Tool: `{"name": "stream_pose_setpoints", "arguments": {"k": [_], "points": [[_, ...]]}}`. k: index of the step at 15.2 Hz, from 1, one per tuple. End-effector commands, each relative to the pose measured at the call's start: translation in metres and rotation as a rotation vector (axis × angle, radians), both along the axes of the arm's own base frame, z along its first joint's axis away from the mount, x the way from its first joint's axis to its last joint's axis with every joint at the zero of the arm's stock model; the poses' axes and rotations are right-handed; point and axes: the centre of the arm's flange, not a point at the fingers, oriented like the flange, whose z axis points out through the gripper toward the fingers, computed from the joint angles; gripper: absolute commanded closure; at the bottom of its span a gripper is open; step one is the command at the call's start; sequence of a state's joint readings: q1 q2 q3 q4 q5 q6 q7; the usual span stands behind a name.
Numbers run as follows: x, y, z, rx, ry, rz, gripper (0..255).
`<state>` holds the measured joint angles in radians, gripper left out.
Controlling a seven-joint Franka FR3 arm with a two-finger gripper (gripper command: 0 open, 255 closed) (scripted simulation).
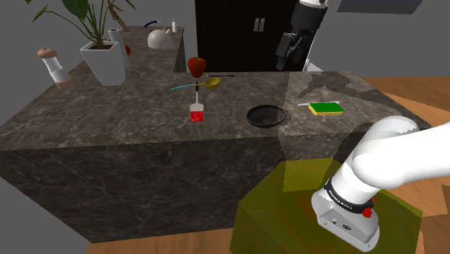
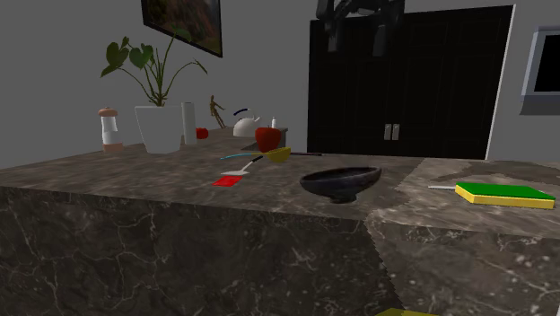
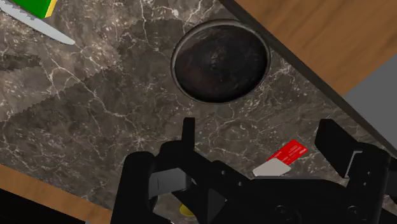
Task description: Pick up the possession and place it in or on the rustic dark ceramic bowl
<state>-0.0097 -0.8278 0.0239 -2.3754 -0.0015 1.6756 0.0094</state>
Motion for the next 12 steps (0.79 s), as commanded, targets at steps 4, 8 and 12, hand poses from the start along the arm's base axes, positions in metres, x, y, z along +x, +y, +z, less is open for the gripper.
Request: {"name": "stream_pose_setpoints", "arguments": {"k": [4, 8, 12], "points": [[0.039, 0.019, -0.016, 0.024, 0.067, -0.059, 0], [0.090, 0.042, -0.041, 0.057, 0.157, -0.138, 0], [0.140, 0.062, -0.069, 0.089, 0.247, -0.218, 0]]}}
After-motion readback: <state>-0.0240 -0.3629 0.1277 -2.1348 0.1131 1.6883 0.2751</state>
